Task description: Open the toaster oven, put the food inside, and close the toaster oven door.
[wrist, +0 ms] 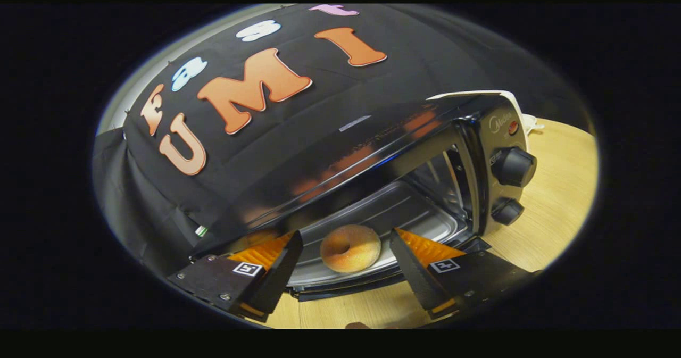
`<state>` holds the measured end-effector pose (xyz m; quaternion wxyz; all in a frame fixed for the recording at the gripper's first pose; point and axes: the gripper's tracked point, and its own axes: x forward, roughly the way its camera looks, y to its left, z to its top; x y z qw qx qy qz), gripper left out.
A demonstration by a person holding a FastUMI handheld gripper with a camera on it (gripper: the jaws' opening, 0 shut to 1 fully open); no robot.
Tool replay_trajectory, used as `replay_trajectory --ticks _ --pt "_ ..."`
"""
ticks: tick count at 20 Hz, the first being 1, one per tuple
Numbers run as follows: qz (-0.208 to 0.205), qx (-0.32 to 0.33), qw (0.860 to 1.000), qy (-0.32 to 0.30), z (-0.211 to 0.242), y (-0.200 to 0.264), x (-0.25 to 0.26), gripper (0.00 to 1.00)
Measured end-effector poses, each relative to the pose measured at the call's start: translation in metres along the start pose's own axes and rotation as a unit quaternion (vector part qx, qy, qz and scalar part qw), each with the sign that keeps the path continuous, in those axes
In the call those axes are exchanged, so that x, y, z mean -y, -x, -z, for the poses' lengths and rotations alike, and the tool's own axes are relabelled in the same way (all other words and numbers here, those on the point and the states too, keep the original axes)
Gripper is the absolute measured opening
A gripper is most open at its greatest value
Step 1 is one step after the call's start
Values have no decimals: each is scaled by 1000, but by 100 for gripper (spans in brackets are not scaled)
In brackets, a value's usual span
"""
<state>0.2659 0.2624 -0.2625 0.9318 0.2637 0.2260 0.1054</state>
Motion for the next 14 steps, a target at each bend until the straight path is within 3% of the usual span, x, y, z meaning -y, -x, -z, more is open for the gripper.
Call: replay_trajectory --ticks 7,14 --pt "14 0 1000 25 8 25 5 98" --pt "15 21 996 90 4 73 2 98"
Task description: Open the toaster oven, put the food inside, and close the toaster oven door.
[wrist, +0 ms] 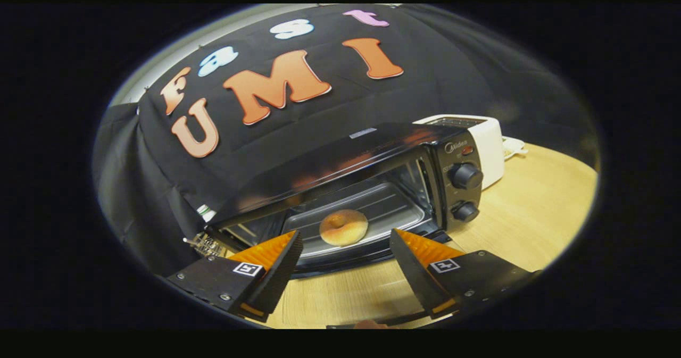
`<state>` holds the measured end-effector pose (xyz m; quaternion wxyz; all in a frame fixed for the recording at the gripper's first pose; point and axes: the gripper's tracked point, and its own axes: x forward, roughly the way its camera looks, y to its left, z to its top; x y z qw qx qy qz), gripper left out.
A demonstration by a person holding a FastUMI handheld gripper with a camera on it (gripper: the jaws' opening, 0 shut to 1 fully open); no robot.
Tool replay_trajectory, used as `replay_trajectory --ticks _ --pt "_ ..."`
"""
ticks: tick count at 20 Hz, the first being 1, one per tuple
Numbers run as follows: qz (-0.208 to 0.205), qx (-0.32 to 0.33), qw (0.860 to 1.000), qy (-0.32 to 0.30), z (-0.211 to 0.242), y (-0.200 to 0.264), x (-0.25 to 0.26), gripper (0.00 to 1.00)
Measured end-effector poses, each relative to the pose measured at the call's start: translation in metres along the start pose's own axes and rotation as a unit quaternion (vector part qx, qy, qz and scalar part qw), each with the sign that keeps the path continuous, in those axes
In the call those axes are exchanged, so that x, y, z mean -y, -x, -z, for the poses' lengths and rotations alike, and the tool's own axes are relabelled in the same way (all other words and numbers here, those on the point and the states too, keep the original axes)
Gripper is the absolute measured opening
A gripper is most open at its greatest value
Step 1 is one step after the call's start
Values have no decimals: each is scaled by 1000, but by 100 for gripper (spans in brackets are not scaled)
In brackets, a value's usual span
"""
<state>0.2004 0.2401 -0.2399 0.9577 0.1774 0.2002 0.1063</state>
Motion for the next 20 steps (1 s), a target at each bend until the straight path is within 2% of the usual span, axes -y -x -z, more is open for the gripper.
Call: replay_trajectory --ticks 10,20 --pt "-13 11 995 98 18 88 -1 98" --pt "2 -57 987 149 80 130 21 98"
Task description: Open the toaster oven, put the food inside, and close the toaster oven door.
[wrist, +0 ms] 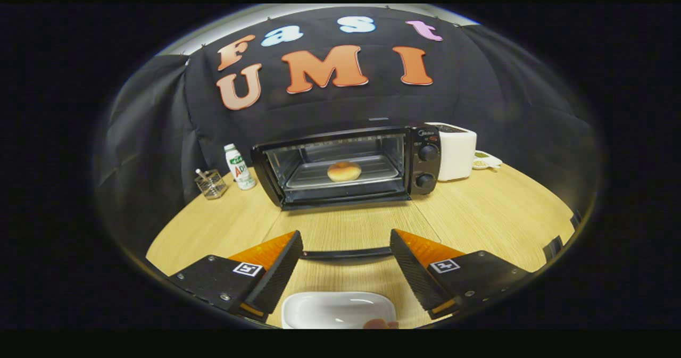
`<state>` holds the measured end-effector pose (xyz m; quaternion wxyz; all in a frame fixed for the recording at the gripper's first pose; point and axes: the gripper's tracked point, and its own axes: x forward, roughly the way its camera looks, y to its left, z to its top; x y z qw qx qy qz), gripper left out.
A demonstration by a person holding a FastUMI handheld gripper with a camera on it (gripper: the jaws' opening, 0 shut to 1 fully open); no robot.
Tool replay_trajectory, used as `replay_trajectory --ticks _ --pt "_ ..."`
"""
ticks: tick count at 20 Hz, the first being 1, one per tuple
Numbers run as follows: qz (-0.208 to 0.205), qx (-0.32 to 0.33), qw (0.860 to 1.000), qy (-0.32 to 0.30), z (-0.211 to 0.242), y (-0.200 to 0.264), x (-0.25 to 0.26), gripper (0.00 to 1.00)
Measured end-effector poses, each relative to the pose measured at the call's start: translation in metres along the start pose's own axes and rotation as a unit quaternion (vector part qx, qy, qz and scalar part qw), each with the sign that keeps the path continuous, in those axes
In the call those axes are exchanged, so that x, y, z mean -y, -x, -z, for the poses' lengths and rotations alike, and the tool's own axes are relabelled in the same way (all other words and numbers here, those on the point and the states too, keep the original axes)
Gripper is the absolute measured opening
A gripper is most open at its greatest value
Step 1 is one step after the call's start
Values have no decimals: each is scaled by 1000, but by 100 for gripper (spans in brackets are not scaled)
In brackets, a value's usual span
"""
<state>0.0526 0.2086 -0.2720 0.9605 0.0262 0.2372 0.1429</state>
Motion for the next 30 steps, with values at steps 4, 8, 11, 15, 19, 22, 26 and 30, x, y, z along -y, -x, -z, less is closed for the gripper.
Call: replay_trajectory --ticks 4,8,11,15,19,22,26,30 --pt "1 -41 999 25 29 1 -1 99" --pt "11 -87 995 52 52 -8 1 99" --pt "23 -111 992 62 59 -19 6 99" --pt "30 -130 989 66 67 -30 10 99" --pt "27 -131 989 62 66 -39 10 99" --pt "29 -145 987 64 70 -42 14 98" --pt "27 -136 989 49 60 -38 11 97" --pt "31 -113 992 48 44 -36 11 97"
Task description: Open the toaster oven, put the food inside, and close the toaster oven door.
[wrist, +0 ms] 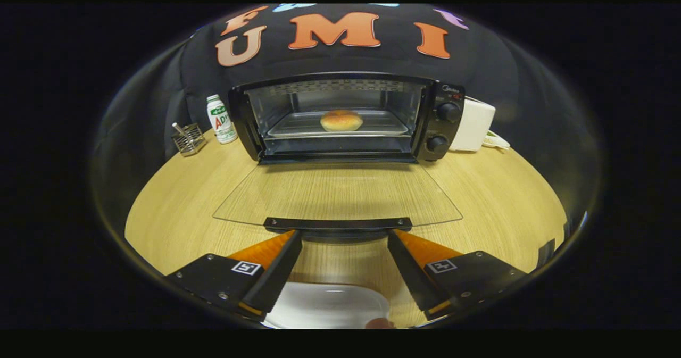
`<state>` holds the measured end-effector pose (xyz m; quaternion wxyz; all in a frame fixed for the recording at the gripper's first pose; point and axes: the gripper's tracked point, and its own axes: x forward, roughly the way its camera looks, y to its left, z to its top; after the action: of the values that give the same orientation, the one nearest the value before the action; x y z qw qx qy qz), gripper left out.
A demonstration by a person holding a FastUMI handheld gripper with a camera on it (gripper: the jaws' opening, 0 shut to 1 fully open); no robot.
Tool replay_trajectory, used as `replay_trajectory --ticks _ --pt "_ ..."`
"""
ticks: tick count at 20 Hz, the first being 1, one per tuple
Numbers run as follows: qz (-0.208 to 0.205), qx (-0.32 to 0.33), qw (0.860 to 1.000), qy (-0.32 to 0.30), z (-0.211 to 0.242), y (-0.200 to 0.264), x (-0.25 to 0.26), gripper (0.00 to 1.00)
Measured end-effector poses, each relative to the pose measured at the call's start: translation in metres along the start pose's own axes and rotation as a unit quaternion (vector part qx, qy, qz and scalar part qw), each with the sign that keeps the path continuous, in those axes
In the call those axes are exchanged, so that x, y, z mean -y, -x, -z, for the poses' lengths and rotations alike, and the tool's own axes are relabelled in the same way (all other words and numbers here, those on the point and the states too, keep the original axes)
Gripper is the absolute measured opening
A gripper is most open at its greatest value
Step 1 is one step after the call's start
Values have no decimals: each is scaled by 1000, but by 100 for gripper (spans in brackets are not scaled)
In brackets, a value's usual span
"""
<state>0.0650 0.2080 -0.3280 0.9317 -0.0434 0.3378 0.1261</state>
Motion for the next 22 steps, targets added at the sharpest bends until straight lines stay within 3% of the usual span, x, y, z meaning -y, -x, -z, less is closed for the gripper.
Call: replay_trajectory --ticks 11,22 --pt "-8 51 999 -15 -54 21 6 97" --pt "-23 144 988 -46 -168 14 2 100"
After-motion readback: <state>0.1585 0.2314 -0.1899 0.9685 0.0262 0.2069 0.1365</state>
